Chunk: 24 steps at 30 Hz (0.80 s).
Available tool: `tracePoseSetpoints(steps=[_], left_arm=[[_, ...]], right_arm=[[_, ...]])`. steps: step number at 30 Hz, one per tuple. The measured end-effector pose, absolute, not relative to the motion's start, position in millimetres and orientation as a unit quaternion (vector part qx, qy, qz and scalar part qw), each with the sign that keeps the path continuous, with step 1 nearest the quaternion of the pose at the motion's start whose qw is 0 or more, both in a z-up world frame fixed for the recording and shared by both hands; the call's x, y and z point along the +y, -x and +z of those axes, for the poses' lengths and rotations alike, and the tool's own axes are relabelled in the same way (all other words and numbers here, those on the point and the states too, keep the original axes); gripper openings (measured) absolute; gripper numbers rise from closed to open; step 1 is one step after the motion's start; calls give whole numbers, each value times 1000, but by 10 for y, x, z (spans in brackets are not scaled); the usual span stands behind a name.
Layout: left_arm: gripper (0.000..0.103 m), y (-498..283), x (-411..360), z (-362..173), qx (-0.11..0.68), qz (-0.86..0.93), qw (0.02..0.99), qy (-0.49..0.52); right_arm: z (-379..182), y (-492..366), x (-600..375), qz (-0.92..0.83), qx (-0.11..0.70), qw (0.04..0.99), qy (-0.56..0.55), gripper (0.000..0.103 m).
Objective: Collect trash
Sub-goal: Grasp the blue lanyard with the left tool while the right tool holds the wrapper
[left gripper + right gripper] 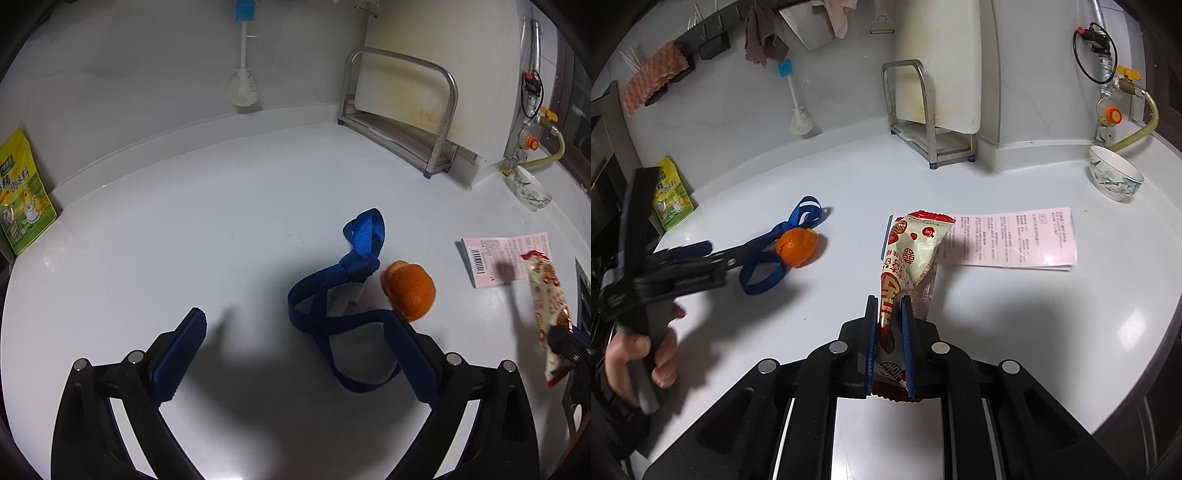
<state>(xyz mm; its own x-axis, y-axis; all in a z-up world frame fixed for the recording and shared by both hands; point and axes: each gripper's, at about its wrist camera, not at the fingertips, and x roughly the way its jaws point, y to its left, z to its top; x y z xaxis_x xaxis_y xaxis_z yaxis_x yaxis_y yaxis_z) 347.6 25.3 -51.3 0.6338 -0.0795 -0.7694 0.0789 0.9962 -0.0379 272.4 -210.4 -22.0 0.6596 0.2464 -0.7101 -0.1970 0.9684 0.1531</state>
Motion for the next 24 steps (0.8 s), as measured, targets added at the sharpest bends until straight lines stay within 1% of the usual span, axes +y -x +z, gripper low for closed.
tracePoseSetpoints(steps=[12, 15, 16, 17, 18, 19, 20, 22, 23, 24], left_arm=[[95, -3804, 207, -686, 458, -17, 888, -32], [92, -3833, 187, -683, 458, -20, 888, -32], [87, -3840, 188, -680, 459, -25, 888, -28], [80, -3846, 191, -679, 460, -30, 887, -21], [75, -3843, 194, -666, 457, -33, 888, -16], [62, -3835, 186, -651, 454, -34, 890, -17], [46, -3819, 173, -632, 450, -40, 892, -17], [22, -3779, 139, -608, 447, -50, 893, -20], [17, -3759, 136, -601, 448, -51, 892, -19], [10, -3730, 148, -594, 449, -51, 892, -13]], right_arm=[[-163, -2533, -2170, 142, 386, 910, -48, 12], [-168, -2507, -2184, 142, 385, 910, -53, 12], [-169, -2500, -2187, 142, 385, 910, -54, 12], [-173, -2489, -2191, 141, 384, 911, -54, 12], [-177, -2480, -2196, 141, 384, 911, -56, 12], [-183, -2469, -2201, 141, 385, 910, -59, 12], [-188, -2460, -2206, 141, 385, 910, -61, 12], [-205, -2430, -2211, 141, 387, 909, -64, 12], [-210, -2419, -2210, 141, 387, 909, -65, 12], [-217, -2394, -2208, 141, 388, 909, -66, 12]])
